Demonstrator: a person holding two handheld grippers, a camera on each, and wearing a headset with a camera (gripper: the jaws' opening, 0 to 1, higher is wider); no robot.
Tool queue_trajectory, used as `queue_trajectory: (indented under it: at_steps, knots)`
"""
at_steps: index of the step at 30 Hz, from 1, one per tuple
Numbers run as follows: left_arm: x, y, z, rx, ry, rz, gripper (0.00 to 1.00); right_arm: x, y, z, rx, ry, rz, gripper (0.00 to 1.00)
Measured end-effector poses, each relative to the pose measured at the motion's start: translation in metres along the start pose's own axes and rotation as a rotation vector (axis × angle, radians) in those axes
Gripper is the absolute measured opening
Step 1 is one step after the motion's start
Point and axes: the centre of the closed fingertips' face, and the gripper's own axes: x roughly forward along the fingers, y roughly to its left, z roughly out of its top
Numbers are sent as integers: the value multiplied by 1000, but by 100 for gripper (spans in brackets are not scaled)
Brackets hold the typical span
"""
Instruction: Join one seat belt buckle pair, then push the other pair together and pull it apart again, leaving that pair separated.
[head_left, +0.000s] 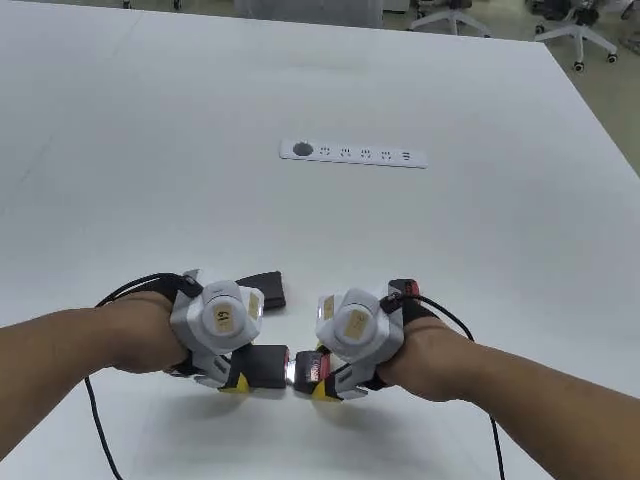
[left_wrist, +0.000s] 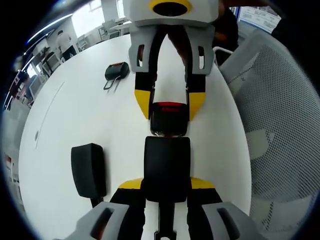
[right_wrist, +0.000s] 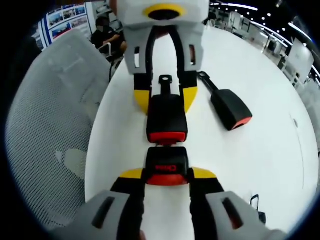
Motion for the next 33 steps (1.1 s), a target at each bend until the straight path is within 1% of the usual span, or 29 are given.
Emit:
queue_trajectory:
  at_steps: [3, 7, 9, 12, 13, 16, 19, 20, 21, 23, 24, 25, 26, 27, 28, 29, 30, 31, 32, 33]
  knots:
    - [0, 0, 0, -8, 3, 0, 33, 1, -1, 0, 15, 4, 11, 34]
    - [0, 0, 0, 2, 12, -4, 34, 2, 0, 0, 9, 18, 17, 35]
    - [1, 0, 0, -9, 22, 3, 34, 1, 0, 0, 11, 21, 19, 35]
    - [0, 1, -1, -37, 29, 20, 34, 0, 0, -1, 46, 27, 18, 35]
    - [-1, 1, -1, -40, 32, 26, 34, 0, 0, -1, 42, 26, 12, 35]
    - [-3, 1, -2, -44, 50, 40, 34, -9, -2, 2, 51, 10, -3, 35]
    - [-11, 2, 2, -46, 50, 42, 33, -21, -6, 7, 59, -11, -16, 36]
    - [-14, 3, 4, -48, 46, 43, 33, -25, -8, 10, 54, -24, -23, 36]
    - [-18, 4, 8, -49, 32, 42, 34, -30, -10, 12, 57, -30, -27, 37]
    - [-25, 6, 14, -66, 11, 37, 35, -36, -14, 13, 56, -41, -38, 37]
    - [-27, 8, 16, -66, 7, 38, 36, -38, -15, 13, 52, -44, -42, 37]
    - [-29, 10, 18, -63, 3, 43, 35, -40, -17, 12, 49, -42, -49, 37]
    - [-32, 16, 23, -63, -14, 64, 34, -42, -20, 10, 45, -39, -57, 38]
    - [-34, 20, 25, -72, -24, 66, 34, -42, -24, 8, 43, -39, -64, 38]
    - [-37, 23, 28, -87, -41, 55, 35, -43, -27, 7, 41, -38, -69, 39]
    - [-39, 28, 30, -95, -51, 61, 36, -45, -30, 4, 40, -35, -72, 39]
    - [-42, 36, 31, -111, -58, 67, 36, -46, -32, 3, 41, -33, -76, 39]
    - [-43, 40, 31, -113, -58, 72, 36, -47, -37, 0, 36, -29, -82, 39]
    - [-45, 48, 31, -114, -54, 85, 36, -49, -40, -2, 35, -28, -87, 39]
    - [-46, 51, 30, -116, -50, 88, 37, -51, -43, -4, 36, -28, -88, 39]
